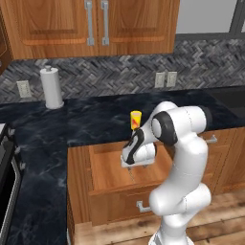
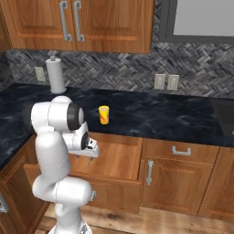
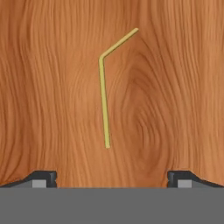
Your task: Pick up the straw from the left drawer and put it inside the smoothie cup.
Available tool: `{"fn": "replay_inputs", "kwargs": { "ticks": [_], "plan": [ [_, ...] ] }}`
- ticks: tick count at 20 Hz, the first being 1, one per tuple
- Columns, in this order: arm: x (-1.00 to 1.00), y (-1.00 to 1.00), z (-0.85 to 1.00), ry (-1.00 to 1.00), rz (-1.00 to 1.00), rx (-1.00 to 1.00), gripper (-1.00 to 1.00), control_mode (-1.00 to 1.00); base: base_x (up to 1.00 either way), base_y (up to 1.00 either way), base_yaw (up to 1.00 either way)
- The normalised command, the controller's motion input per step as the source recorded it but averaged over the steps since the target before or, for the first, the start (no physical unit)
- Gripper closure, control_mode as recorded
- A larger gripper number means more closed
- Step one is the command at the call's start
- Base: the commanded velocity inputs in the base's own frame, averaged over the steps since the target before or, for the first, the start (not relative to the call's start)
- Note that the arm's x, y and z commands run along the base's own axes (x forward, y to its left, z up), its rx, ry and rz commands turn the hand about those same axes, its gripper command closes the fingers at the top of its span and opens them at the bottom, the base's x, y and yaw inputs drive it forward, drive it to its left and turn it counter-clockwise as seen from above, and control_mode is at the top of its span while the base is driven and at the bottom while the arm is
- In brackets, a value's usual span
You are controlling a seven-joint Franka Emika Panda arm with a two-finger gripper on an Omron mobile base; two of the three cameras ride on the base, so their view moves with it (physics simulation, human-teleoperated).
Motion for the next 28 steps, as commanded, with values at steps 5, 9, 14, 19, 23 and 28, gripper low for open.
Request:
{"fn": "replay_inputs", "kwargs": {
  "ticks": [5,9,14,19,23,28],
  "plan": [
    [0.23,0.0,-0.43,-0.06,0.0,0.0,-1.0,-1.0,0.0,0.0,0.0],
    [0.18,0.0,-0.41,-0.06,0.0,0.0,-1.0,-1.0,0.0,0.0,0.0],
    [0.16,0.01,-0.38,-0.05,0.0,0.0,-1.0,-1.0,0.0,0.0,0.0],
    [0.19,0.05,-0.28,-0.02,0.0,0.0,-1.0,-1.0,0.0,0.0,0.0],
    [0.25,0.07,-0.2,0.0,0.0,0.0,-1.0,-1.0,0.0,0.0,0.0],
    [0.32,0.08,-0.11,0.0,0.0,0.0,-1.0,-1.0,0.0,0.0,0.0]
  ]
}}
